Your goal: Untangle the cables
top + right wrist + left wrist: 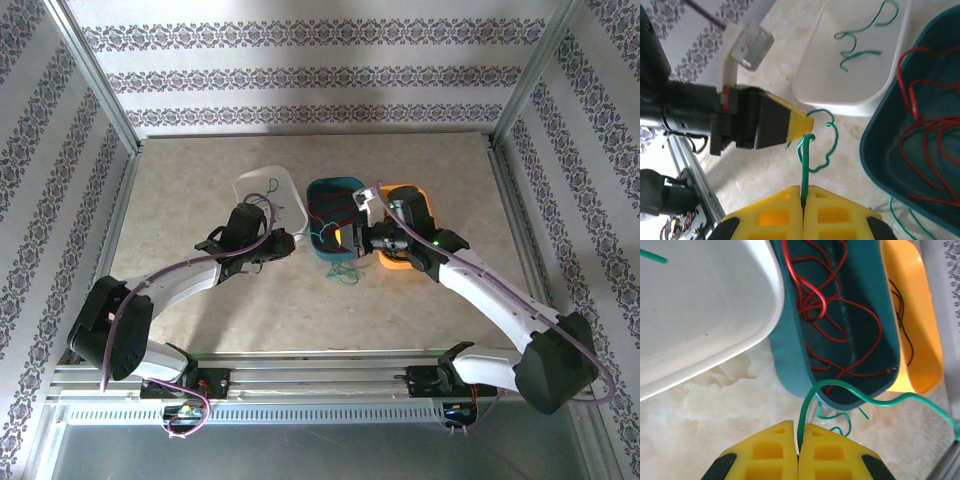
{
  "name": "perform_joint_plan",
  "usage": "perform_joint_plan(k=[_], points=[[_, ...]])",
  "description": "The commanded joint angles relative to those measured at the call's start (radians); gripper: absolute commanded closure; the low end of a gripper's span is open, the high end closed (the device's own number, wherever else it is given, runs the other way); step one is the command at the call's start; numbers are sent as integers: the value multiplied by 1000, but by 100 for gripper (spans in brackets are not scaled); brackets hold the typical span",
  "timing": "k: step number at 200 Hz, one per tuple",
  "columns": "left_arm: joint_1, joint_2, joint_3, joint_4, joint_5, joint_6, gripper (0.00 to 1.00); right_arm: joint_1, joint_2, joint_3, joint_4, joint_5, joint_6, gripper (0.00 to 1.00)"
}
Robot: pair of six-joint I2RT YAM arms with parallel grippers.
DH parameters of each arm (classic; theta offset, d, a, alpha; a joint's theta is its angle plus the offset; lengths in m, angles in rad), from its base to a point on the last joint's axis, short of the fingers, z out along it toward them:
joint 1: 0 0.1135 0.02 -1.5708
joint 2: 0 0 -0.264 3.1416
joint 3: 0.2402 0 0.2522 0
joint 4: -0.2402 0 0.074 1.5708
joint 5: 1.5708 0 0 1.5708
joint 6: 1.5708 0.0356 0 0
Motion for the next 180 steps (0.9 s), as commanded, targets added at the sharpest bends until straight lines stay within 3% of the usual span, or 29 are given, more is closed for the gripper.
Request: perform_joint_plan(k=[1,44,54,74,82,91,112,124,146,180], points=[[10,15,6,-144,-153,-11,100,-33,-73,-6,67,43,37,100],[25,-63,-33,-62,-139,12,100,-59,-76,9,82,88,51,100],[28,-105,-58,-8,-141,15,82,-44,-52,22,96,82,56,100],[35,-208,-99,52,-216,9,27,2,8,52,135,116,60,100],[35,-252,-103,27,-301,1,16,24,34,68,157,145,60,100],[36,-301,-99,-40,-453,-39,9,45,68,87,182,187,59,100],[37,-425,-100,-290,-843,-215,4,87,171,162,231,288,65,99],[39,-486,-108,-394,-969,-259,3,112,244,217,253,366,59,99],[42,-556,-109,-481,-1051,-243,1,159,395,352,278,523,16,98],[42,-571,-100,-495,-1018,-186,1,176,673,580,317,621,41,98]])
